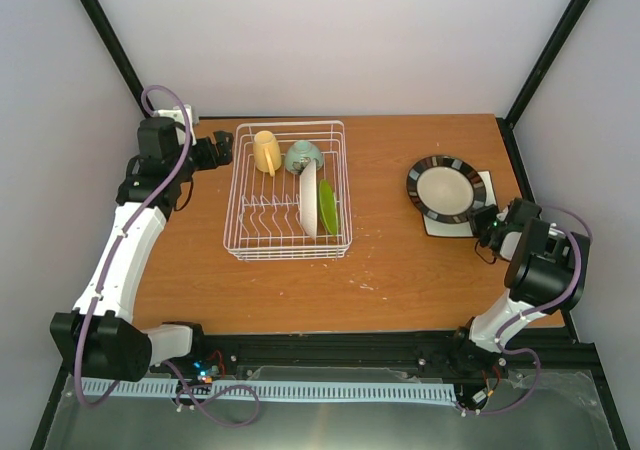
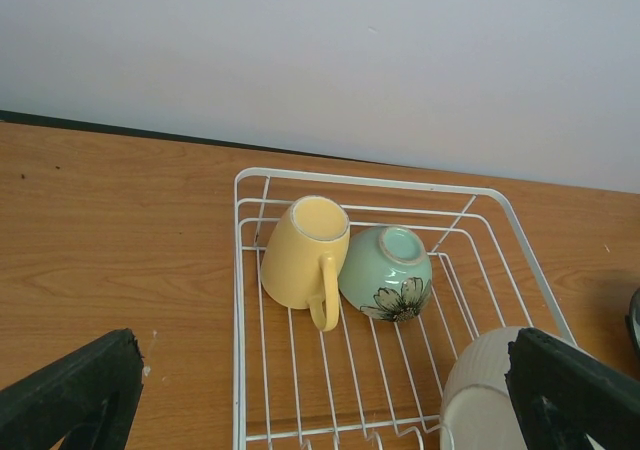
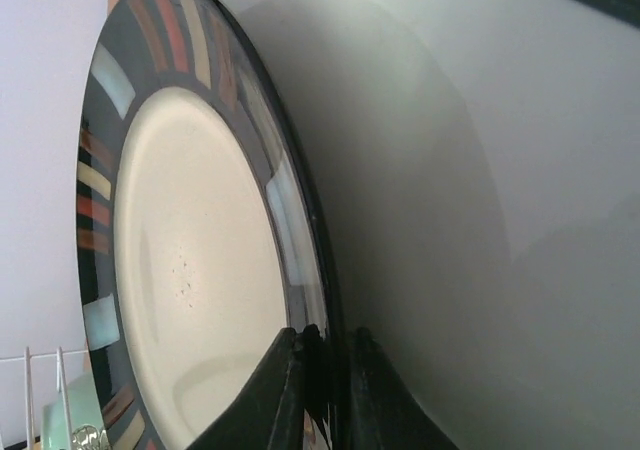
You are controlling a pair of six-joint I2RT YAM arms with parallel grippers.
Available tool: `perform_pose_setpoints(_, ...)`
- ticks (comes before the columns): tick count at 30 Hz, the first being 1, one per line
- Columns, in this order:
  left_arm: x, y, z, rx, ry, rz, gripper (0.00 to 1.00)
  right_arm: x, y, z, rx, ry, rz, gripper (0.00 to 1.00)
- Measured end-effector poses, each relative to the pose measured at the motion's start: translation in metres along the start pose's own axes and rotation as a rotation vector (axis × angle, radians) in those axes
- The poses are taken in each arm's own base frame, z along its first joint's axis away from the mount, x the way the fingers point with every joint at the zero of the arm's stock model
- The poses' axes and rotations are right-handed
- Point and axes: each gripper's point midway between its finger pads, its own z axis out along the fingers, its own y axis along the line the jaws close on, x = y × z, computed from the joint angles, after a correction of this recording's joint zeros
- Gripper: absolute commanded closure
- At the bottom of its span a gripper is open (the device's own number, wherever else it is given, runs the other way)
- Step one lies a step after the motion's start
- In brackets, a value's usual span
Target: Load the mixed dishes into the dish rack
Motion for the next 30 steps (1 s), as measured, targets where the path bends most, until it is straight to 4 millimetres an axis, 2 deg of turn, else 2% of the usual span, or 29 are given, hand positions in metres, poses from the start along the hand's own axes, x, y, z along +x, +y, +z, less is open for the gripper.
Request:
perform_pose_setpoints(9, 0.001, -0.01, 0.001, 0.058, 0.002, 0.003, 0.0, 0.013, 0.001, -0.003, -0.069, 0.014, 0.039, 0.97)
perform_pose_setpoints(14, 0.0, -0.03, -0.005, 0.173, -0.01, 0.017, 0.0, 0.025, 0.006, -0.005, -0.154, 0.036, 0.082, 0.97)
perform_pose_setpoints(21, -0.013, -0.063, -0.027, 0.353, -0.061, 0.055, 0.0, 0.036, 0.017, -0.006, -0.283, 0.073, 0.138, 0.97)
perform_pose_setpoints(30, -0.012, -0.073, -0.03, 0.418, -0.063, 0.067, 0.0, 0.045, 0.02, -0.003, -0.379, 0.116, 0.235, 0.97)
